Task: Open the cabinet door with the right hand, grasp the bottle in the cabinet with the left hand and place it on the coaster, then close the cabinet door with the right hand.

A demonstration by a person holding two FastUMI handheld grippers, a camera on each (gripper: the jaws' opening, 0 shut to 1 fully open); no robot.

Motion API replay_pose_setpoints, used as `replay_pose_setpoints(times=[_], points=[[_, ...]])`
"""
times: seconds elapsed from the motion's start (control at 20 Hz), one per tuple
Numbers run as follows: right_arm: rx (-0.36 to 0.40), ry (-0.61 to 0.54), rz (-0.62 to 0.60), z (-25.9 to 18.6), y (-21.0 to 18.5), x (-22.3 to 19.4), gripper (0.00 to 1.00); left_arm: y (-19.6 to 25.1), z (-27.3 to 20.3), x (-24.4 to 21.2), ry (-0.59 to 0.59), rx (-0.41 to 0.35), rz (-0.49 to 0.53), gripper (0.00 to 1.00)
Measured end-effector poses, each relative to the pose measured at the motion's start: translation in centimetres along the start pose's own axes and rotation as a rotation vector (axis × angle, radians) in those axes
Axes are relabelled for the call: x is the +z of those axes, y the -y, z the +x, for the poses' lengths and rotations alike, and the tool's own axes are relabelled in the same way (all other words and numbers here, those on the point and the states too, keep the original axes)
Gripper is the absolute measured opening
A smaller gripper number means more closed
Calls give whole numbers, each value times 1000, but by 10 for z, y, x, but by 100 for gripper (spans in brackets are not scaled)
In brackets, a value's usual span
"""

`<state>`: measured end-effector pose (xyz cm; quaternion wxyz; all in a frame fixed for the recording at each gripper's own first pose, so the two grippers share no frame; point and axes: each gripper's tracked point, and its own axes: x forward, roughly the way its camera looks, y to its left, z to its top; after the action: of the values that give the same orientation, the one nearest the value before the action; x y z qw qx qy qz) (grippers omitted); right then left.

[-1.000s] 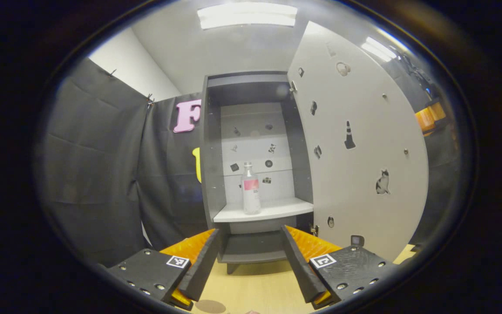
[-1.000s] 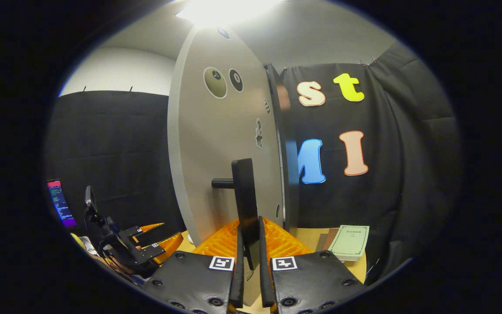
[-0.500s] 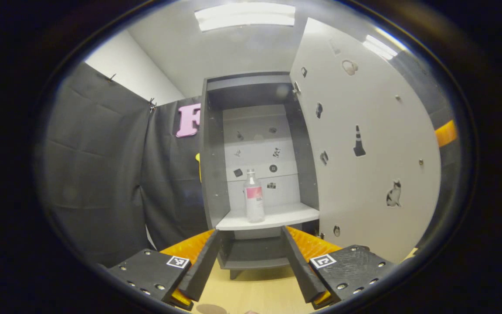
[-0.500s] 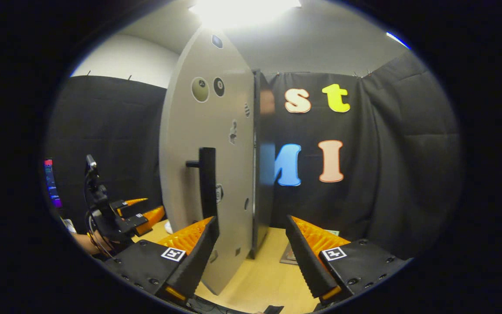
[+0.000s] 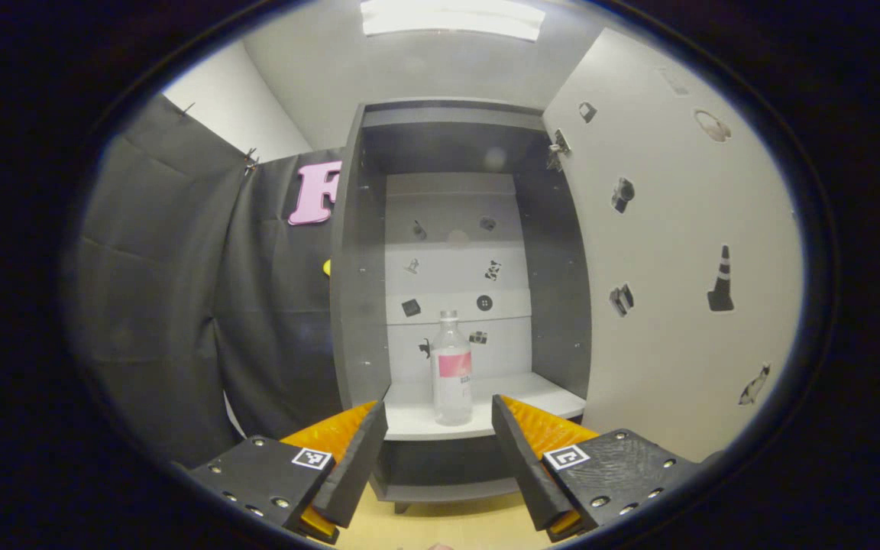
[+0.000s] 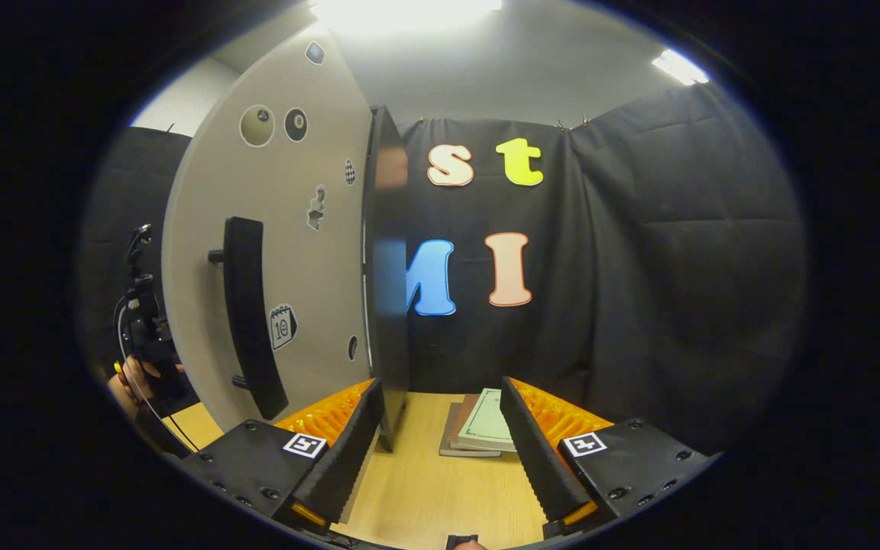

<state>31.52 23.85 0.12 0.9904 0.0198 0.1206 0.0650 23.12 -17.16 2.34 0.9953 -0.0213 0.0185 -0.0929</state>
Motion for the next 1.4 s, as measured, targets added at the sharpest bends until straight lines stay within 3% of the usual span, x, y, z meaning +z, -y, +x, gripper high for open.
replay_pose_setpoints(times=[0.4,0.55,0.8,1.05,1.4], points=[[-227,-26,37,3,30,-18,96,12,93,-15,-18,-126,-23,84],[-287,-34,84,1,35,-23,92,16,120,-25,-24,-159,-15,84],[-381,-62,81,0,40,-37,96,16,159,-49,-59,-192,-20,85],[-425,-92,82,3,35,-49,96,14,192,-73,-96,-206,-15,84],[-429,-110,70,7,30,-52,96,16,208,-82,-102,-226,-12,84]])
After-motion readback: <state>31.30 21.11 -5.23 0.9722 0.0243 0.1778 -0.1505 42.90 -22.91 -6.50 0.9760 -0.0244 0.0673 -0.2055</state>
